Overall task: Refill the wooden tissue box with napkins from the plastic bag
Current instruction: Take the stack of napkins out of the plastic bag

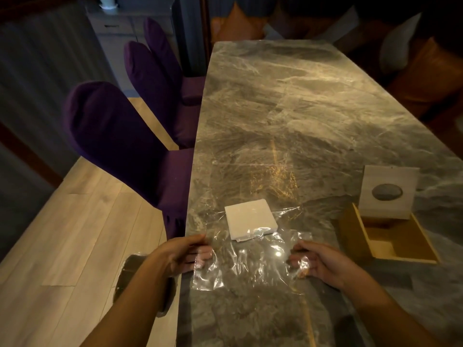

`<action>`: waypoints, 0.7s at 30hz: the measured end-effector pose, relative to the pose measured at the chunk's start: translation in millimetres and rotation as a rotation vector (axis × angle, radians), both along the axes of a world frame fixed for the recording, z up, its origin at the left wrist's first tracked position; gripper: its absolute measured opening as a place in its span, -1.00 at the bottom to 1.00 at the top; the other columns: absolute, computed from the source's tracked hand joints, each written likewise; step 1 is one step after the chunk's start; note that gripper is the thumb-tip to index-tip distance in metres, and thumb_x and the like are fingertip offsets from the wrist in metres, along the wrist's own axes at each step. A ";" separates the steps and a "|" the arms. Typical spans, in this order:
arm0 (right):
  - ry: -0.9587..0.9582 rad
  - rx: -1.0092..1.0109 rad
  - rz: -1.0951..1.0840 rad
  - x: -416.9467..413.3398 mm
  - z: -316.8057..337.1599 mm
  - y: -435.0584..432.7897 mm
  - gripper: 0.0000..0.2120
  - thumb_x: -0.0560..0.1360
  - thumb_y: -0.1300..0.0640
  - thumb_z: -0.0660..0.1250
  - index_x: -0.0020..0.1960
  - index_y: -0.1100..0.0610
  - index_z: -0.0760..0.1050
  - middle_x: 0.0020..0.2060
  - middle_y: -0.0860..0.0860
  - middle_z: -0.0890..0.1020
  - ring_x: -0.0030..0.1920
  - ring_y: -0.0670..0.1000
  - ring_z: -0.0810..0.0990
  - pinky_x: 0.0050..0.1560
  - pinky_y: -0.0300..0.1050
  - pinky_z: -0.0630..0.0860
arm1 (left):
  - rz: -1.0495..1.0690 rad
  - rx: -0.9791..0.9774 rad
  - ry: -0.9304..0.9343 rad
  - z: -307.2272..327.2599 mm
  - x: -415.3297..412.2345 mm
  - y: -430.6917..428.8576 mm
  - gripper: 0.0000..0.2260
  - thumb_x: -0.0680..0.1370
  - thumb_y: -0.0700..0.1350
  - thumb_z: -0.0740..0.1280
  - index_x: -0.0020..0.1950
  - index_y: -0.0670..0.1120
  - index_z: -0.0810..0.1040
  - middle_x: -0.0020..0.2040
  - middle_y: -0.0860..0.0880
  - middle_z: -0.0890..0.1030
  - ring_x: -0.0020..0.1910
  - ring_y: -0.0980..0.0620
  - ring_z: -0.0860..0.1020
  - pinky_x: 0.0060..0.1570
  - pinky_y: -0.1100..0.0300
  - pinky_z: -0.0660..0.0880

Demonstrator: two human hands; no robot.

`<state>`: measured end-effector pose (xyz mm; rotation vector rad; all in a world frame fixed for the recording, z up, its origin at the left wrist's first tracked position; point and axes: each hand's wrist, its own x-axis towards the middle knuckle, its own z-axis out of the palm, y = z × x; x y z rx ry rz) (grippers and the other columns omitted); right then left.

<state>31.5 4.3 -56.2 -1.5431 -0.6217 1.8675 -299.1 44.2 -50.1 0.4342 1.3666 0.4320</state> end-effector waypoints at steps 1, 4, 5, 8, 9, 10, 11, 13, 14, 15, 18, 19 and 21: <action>-0.014 -0.006 -0.013 -2.0 -1.6 2.7 -0.69 0.30 0.08 0.40 -0.10 0.31 0.53 -0.25 0.27 0.68 -0.27 0.19 0.67 -0.09 0.12 0.57 | 0.010 -0.009 0.013 -0.7 3.5 2.7 -0.81 0.53 -0.09 0.32 -0.02 -0.20 0.61 -0.25 -0.12 0.70 -0.37 0.00 0.65 -0.37 0.19 0.60; 0.000 -0.031 -0.052 -4.7 -5.3 11.0 -0.76 0.31 0.11 0.39 -0.18 0.29 0.51 -0.37 0.18 0.65 -0.35 0.11 0.66 -0.17 0.04 0.60 | 0.016 -0.017 0.033 1.6 10.9 10.5 -0.84 0.55 -0.16 0.27 -0.14 -0.19 0.60 -0.33 -0.10 0.69 -0.44 0.04 0.63 -0.43 0.24 0.57; 0.029 -0.041 -0.071 -5.8 -3.0 12.7 -0.82 0.34 0.14 0.36 -0.21 0.27 0.50 -0.41 0.15 0.63 -0.40 0.07 0.65 -0.31 -0.05 0.60 | 0.010 -0.011 0.030 4.7 11.9 13.7 -0.84 0.55 -0.18 0.26 -0.16 -0.19 0.60 -0.35 -0.09 0.68 -0.46 0.05 0.61 -0.44 0.25 0.56; 0.066 -0.061 -0.122 -2.9 4.9 19.4 -0.84 0.47 0.20 0.27 -0.25 0.24 0.51 -0.43 0.14 0.66 -0.42 0.05 0.65 -0.43 -0.15 0.57 | 0.022 -0.001 -0.031 17.5 11.5 24.3 -0.87 0.54 -0.21 0.27 -0.11 -0.22 0.59 -0.31 -0.11 0.67 -0.41 0.04 0.63 -0.40 0.22 0.59; 0.072 -0.054 -0.140 -0.7 8.3 22.0 -0.82 0.49 0.20 0.24 -0.25 0.23 0.51 -0.44 0.12 0.67 -0.42 0.03 0.65 -0.44 -0.17 0.57 | 0.025 0.007 -0.042 22.7 11.1 28.2 -0.88 0.54 -0.21 0.27 -0.09 -0.22 0.58 -0.30 -0.12 0.68 -0.39 0.03 0.65 -0.39 0.21 0.60; 0.086 -0.045 -0.152 1.2 12.9 24.5 -0.81 0.50 0.20 0.23 -0.25 0.22 0.50 -0.45 0.10 0.67 -0.44 0.02 0.65 -0.46 -0.19 0.56 | 0.026 0.024 -0.042 28.3 11.3 31.8 -0.89 0.53 -0.21 0.28 -0.07 -0.21 0.58 -0.31 -0.11 0.69 -0.38 0.02 0.66 -0.40 0.20 0.60; 0.094 -0.036 -0.167 2.9 17.1 27.2 -0.81 0.50 0.20 0.22 -0.25 0.22 0.50 -0.47 0.09 0.66 -0.46 0.00 0.65 -0.49 -0.21 0.55 | 0.027 0.047 -0.044 33.7 12.2 35.5 -0.89 0.53 -0.20 0.28 -0.06 -0.20 0.58 -0.33 -0.10 0.70 -0.39 0.03 0.67 -0.39 0.20 0.60; 0.120 -0.019 -0.195 5.3 25.6 34.0 -0.80 0.50 0.20 0.22 -0.26 0.22 0.50 -0.48 0.09 0.65 -0.46 -0.01 0.65 -0.50 -0.22 0.55 | 0.041 0.085 -0.070 43.8 14.3 43.0 -0.89 0.53 -0.18 0.30 -0.08 -0.19 0.59 -0.36 -0.07 0.70 -0.40 0.06 0.67 -0.32 0.17 0.58; 0.126 -0.009 -0.195 5.4 30.7 37.6 -0.80 0.50 0.20 0.22 -0.27 0.21 0.50 -0.48 0.08 0.64 -0.45 -0.01 0.65 -0.49 -0.23 0.56 | 0.052 0.093 -0.092 48.8 15.5 47.0 -0.89 0.52 -0.17 0.30 -0.10 -0.18 0.59 -0.38 -0.06 0.70 -0.41 0.07 0.66 -0.30 0.17 0.56; 0.126 0.006 -0.195 5.7 35.5 41.4 -0.79 0.50 0.20 0.23 -0.28 0.20 0.51 -0.48 0.07 0.65 -0.45 -0.02 0.65 -0.47 -0.23 0.57 | 0.059 0.095 -0.115 53.5 16.0 51.1 -0.89 0.52 -0.16 0.30 -0.12 -0.17 0.59 -0.40 -0.05 0.69 -0.44 0.08 0.65 -0.33 0.18 0.57; 0.177 0.057 -0.228 7.6 48.2 53.5 -0.75 0.50 0.22 0.22 -0.33 0.20 0.52 -0.51 0.06 0.64 -0.48 -0.04 0.63 -0.45 -0.26 0.57 | 0.070 0.087 -0.185 67.2 19.1 61.5 -0.88 0.52 -0.14 0.30 -0.13 -0.17 0.57 -0.42 -0.06 0.67 -0.47 0.07 0.64 -0.48 0.25 0.57; 0.181 0.084 -0.246 8.4 51.9 57.5 -0.74 0.50 0.23 0.21 -0.34 0.21 0.52 -0.52 0.06 0.64 -0.49 -0.04 0.63 -0.47 -0.27 0.57 | 0.079 0.092 -0.201 70.4 20.2 64.4 -0.89 0.51 -0.13 0.31 -0.13 -0.16 0.57 -0.37 -0.06 0.69 -0.42 0.06 0.65 -0.44 0.24 0.59; 0.209 0.148 -0.276 9.2 61.0 65.1 -0.71 0.51 0.25 0.21 -0.36 0.23 0.53 -0.53 0.07 0.63 -0.51 -0.04 0.62 -0.51 -0.27 0.55 | 0.092 0.136 -0.218 77.3 22.5 69.0 -0.88 0.51 -0.13 0.31 -0.16 -0.16 0.57 -0.31 -0.06 0.70 -0.28 0.06 0.65 -0.28 0.19 0.60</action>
